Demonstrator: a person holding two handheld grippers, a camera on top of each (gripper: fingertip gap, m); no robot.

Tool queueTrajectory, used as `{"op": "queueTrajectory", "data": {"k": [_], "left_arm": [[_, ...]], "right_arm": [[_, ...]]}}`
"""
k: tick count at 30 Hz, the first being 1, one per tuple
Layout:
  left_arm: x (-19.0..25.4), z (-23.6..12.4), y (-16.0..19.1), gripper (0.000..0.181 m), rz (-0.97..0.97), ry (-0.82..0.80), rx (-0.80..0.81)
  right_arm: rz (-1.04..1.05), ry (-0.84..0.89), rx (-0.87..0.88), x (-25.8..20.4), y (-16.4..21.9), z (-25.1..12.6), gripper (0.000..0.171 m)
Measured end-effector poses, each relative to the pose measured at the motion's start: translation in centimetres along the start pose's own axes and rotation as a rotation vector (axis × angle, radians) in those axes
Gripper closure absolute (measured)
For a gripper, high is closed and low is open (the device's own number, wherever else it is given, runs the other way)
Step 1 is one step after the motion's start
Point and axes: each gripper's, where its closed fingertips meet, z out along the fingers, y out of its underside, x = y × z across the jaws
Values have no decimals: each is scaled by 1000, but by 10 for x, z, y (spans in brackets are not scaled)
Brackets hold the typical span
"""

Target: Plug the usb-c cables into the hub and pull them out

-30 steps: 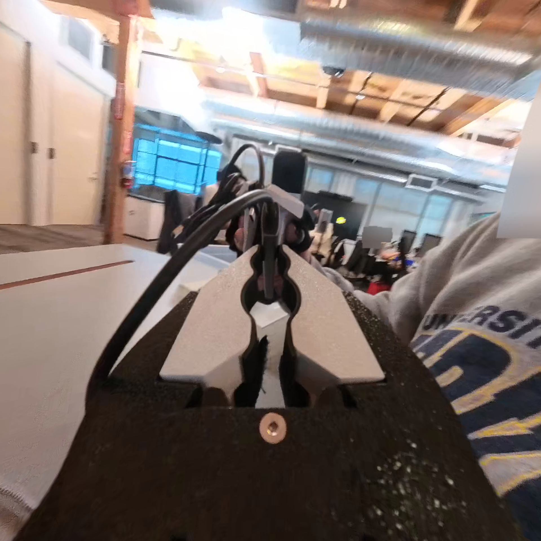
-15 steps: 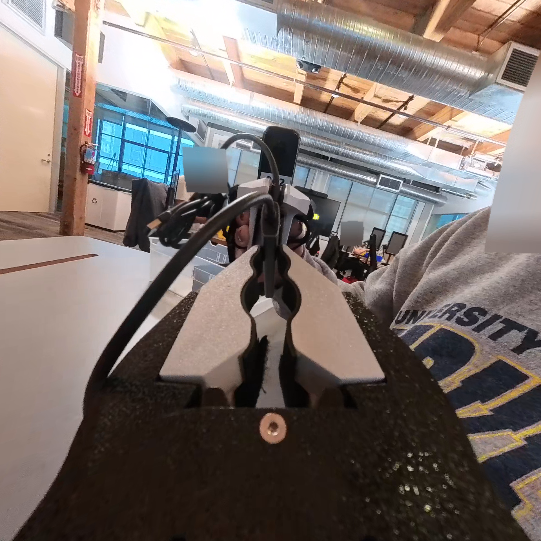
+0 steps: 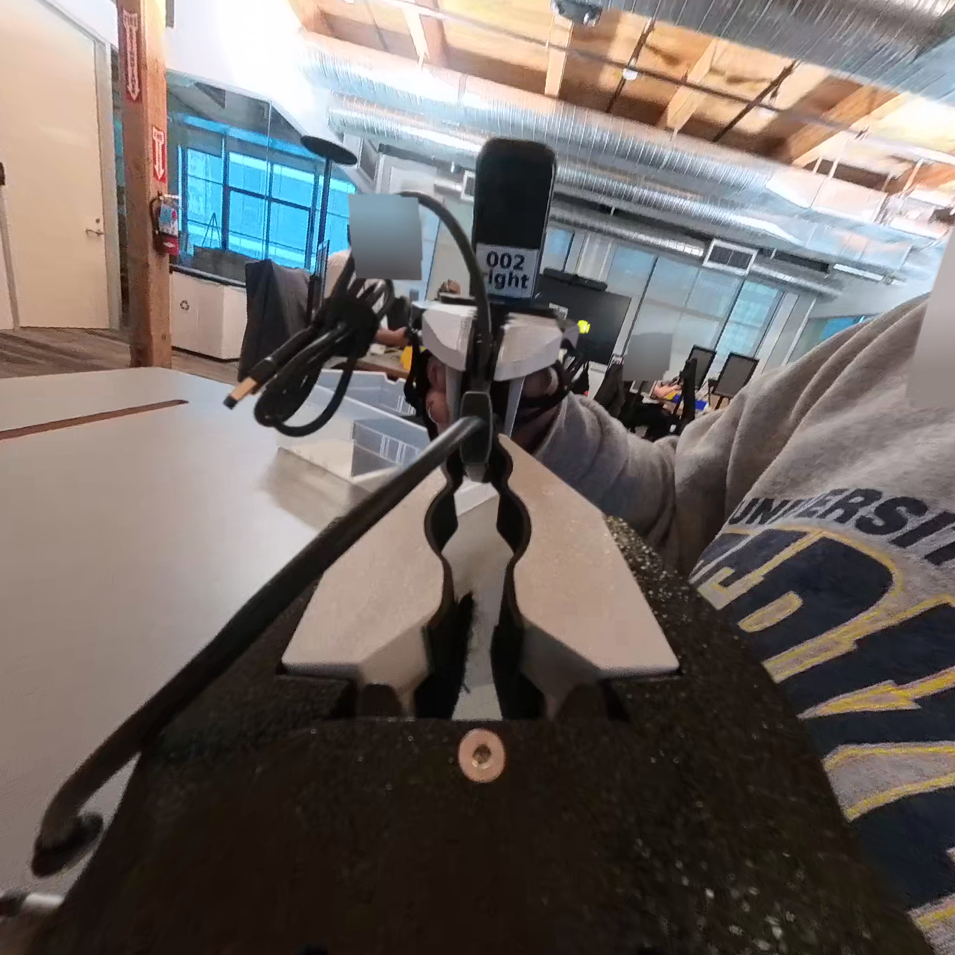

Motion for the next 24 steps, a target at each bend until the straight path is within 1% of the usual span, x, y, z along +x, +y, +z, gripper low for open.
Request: {"op": "queueTrajectory", "data": {"k": [4,6,11,15,19,21,23,24], "left_arm": [[2,3,9,175,35,-6,-67],[-1,5,13,174,45,-22,-92],[-4,7,21,175,18,-27,-103],[-7,7,33,175,61,-59,-186],[-9,6,51,175,102,-73,-289],[-9,4,57,174,89,-66,-306],[-10,1,62,174,122,-87,-310],[-12,-2,64,174,146,-116,-322]], "right_arm": [[14,-8,-64,-2,9,-6,164],[5,16,-98,1,13,-7,164],[-5,48,-146,3,21,-5,164],[22,41,-208,3,33,-5,165],[-22,37,-353,2,52,-7,164],[-24,31,-384,0,58,-6,164],[-35,45,-403,0,63,-6,164],[-59,77,-445,3,68,-9,158]]}}
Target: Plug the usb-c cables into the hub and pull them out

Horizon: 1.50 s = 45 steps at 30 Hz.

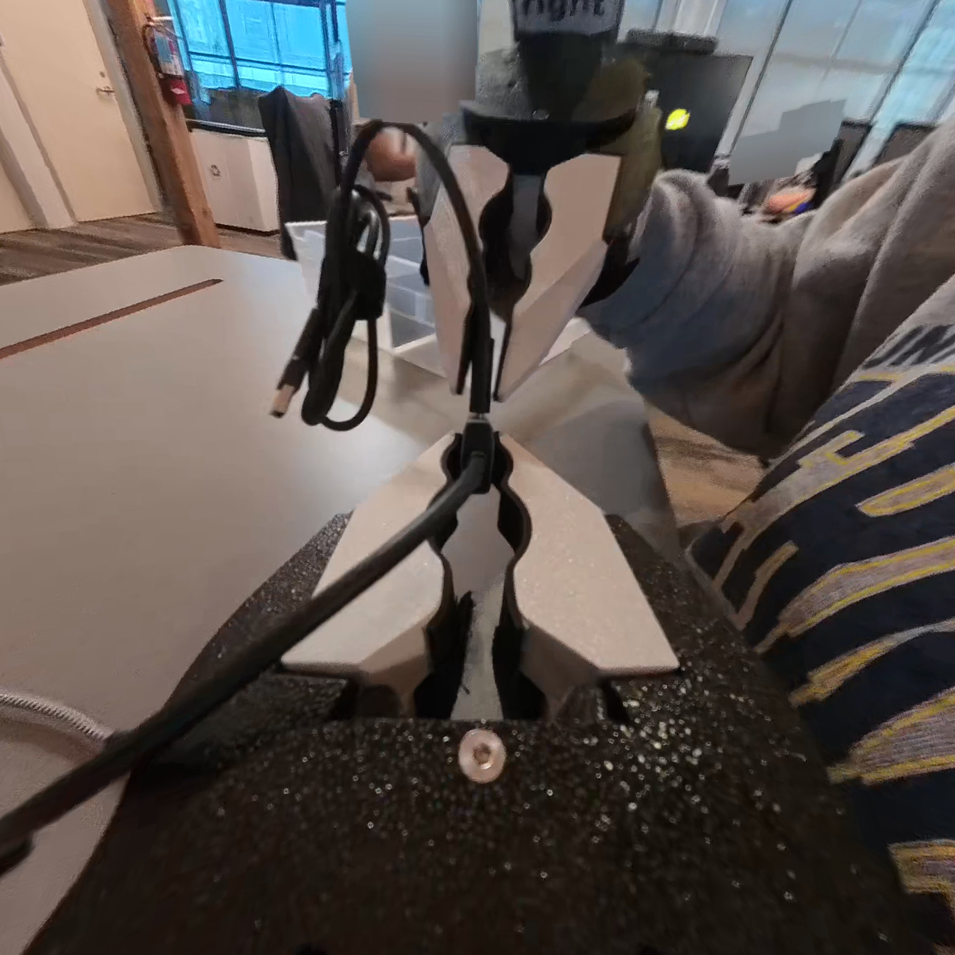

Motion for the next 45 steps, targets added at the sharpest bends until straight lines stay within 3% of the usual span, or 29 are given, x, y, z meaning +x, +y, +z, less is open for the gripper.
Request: {"op": "queueTrajectory", "data": {"k": [2,6,10,14,19,25,29,34,37,41,45], "left_arm": [[-7,-7,8,174,40,-79,-27],[7,-19,23,174,133,-78,-34],[23,-21,19,174,202,-28,8],[29,-20,19,174,209,12,20],[33,-23,18,174,211,44,30],[30,-26,19,173,237,33,22],[28,-28,17,174,229,31,31],[26,-30,14,174,223,30,42],[26,-30,14,174,221,26,43],[17,-33,12,174,219,-34,53],[-8,-41,8,174,219,-202,62]], "right_arm": [[-61,44,-53,-2,5,-12,142],[-190,66,14,-14,-22,-62,143],[-262,217,117,24,-71,-79,145],[-400,172,-160,69,-49,-10,144],[-686,-119,-363,82,-1,81,145],[-856,-331,-583,100,38,130,137],[-791,-427,-778,115,58,136,140],[-785,-484,-800,113,57,141,144],[-745,-476,-785,109,57,141,167],[-634,-305,-773,124,52,126,169],[-506,-24,-659,143,30,82,169]]}}
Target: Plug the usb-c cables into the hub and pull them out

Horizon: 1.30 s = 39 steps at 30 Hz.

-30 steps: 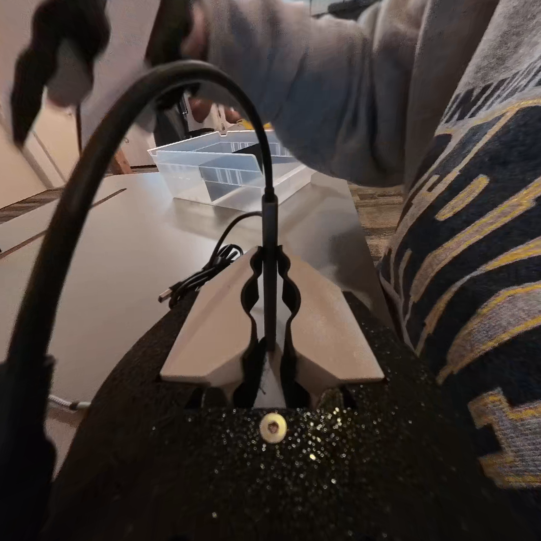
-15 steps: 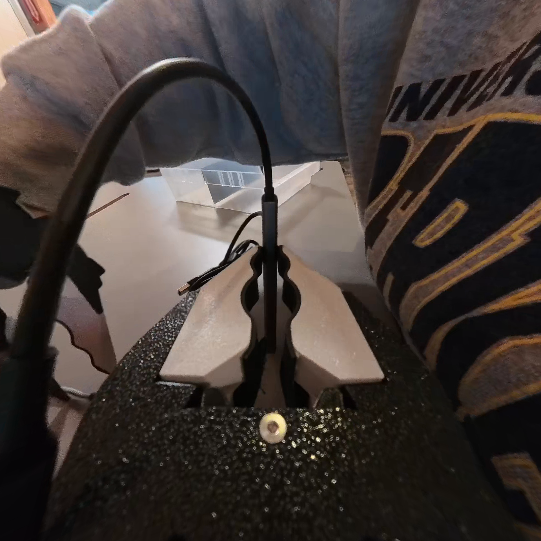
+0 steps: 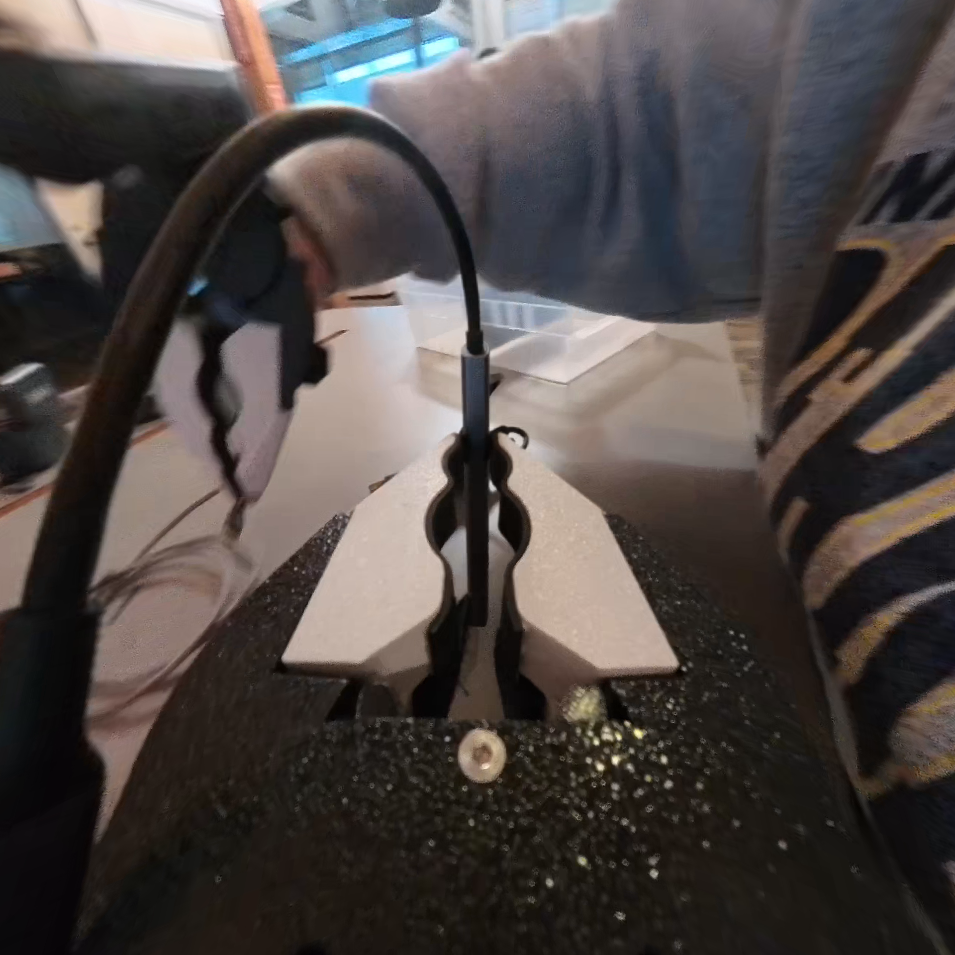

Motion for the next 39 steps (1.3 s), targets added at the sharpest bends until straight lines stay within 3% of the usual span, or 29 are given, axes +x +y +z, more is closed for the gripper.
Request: {"op": "queueTrajectory", "data": {"k": [6,9,18,21,31,34,37,39], "left_arm": [[-40,-6,3,174,132,-304,-78],[-44,-3,8,174,263,-368,-164],[-33,3,39,174,831,-402,-448],[-24,8,48,173,831,-313,-441],[-34,6,71,171,894,-310,-604],[-56,-1,88,145,1010,-391,-787],[-64,-4,103,170,1024,-382,-892],[-69,-4,97,173,1020,-420,-878]], "right_arm": [[245,345,-14,-10,45,-94,169],[252,520,-54,-34,50,-118,170],[113,923,-16,-84,21,-88,169],[159,953,79,-91,23,-89,170],[223,918,141,-110,42,-59,169],[232,908,167,-112,41,-54,169],[244,904,184,-113,41,-54,169],[236,915,176,-112,42,-58,170]]}}
